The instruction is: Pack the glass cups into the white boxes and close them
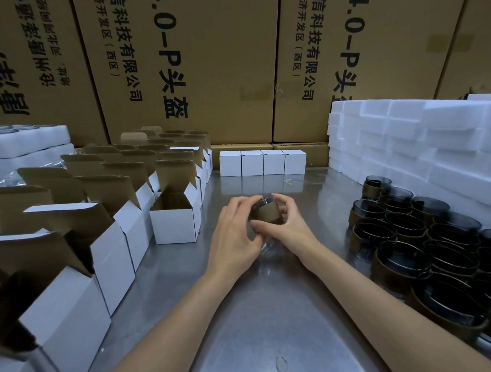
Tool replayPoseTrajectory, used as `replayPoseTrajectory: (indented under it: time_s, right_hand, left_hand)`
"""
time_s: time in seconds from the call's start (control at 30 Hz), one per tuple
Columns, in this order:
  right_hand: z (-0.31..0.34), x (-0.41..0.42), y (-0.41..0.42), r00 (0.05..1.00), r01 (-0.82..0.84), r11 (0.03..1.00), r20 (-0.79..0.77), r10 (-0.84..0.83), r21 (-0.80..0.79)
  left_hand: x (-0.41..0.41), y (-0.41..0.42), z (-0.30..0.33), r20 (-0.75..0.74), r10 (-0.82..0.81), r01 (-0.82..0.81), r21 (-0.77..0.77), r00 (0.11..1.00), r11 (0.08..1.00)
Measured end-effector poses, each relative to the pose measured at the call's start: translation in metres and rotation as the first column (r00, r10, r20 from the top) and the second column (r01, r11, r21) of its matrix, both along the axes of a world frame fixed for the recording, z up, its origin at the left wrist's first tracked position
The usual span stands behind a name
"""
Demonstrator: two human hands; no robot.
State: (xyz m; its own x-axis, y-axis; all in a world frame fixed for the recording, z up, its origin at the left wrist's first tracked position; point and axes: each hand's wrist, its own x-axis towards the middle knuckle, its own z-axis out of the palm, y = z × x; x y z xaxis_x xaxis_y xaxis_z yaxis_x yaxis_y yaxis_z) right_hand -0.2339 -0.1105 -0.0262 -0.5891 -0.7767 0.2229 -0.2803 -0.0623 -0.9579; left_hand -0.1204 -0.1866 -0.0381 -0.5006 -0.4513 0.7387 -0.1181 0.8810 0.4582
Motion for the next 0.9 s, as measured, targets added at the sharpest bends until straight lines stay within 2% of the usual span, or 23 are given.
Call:
replayPoseTrajectory:
  time_s: [0.17, 0.37, 0.47, 0.63, 0.73, 0.83, 0.87, 0.9]
  right_hand:
    - [0.000, 0.004, 0.001, 0.997, -0.079, 0.996, 0.001, 0.079, -0.030]
    - [-0.002, 0.006, -0.002, 0.983, -0.065, 0.996, -0.169, 0.075, 0.064]
    - [-0.004, 0.004, -0.004, 0.980, -0.051, 0.997, -0.189, 0.060, 0.049]
    - [0.000, 0.004, -0.002, 0.975, -0.087, 0.992, -0.195, 0.104, 0.090]
    - [0.000, 0.004, -0.001, 0.993, -0.088, 0.996, -0.076, 0.089, 0.015]
    - [-0.001, 0.005, 0.001, 0.995, -0.068, 0.997, -0.071, 0.070, 0.033]
    - [-0.002, 0.006, 0.001, 0.994, -0.059, 0.997, -0.094, 0.064, 0.046]
    - [-0.003, 0.006, 0.001, 0.992, -0.052, 0.997, -0.113, 0.059, 0.058]
  left_hand:
    - [0.003, 0.006, 0.003, 0.084, 0.061, -0.050, -0.128, 0.995, 0.991]
    - [0.003, 0.014, 0.006, 0.218, 0.070, -0.012, -0.256, 0.973, 0.967]
    - [0.003, 0.014, 0.005, 0.267, 0.048, 0.021, -0.249, 0.962, 0.968]
    - [0.009, 0.018, 0.007, 0.217, -0.047, 0.094, -0.214, 0.975, 0.972]
    - [0.011, 0.014, 0.015, 0.044, 0.057, -0.046, -0.221, 0.997, 0.974]
    - [0.016, 0.002, 0.025, -0.120, 0.334, -0.345, -0.079, 0.935, 0.935]
    - [0.019, -0.005, 0.027, -0.110, 0.428, -0.434, -0.039, 0.897, 0.900]
    - [0.023, -0.012, 0.028, -0.041, 0.504, -0.504, -0.001, 0.863, 0.864]
